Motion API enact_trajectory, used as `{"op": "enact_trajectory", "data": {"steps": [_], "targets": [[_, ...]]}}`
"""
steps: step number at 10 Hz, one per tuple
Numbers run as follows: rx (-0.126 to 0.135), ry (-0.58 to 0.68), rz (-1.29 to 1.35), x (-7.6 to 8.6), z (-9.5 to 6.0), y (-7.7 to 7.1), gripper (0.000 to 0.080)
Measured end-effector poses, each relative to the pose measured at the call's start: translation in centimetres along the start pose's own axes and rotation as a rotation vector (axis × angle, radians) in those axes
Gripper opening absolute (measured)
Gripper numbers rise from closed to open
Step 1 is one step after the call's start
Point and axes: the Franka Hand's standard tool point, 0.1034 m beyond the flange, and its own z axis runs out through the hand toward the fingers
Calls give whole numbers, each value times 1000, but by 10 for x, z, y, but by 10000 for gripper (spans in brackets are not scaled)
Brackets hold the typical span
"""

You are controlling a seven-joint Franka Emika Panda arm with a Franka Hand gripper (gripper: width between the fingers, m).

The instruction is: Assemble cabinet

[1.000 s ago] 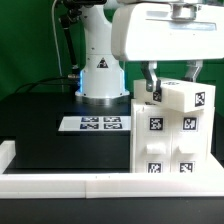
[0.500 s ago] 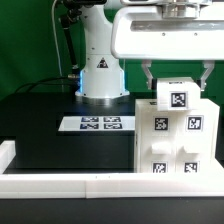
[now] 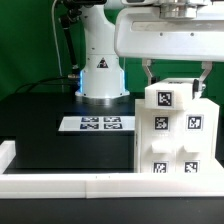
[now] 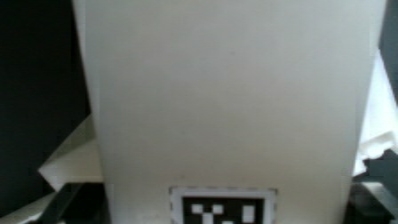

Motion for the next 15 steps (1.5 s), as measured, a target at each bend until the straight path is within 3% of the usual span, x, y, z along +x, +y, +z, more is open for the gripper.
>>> {"op": "enact_trajectory", "data": {"steps": [3,12,15], "targets": [[-2,-2,192,-1,0,0,553],[2,-67,1186,-8,0,5,554],[-7,-97,1315,-9,0,7,554]]}}
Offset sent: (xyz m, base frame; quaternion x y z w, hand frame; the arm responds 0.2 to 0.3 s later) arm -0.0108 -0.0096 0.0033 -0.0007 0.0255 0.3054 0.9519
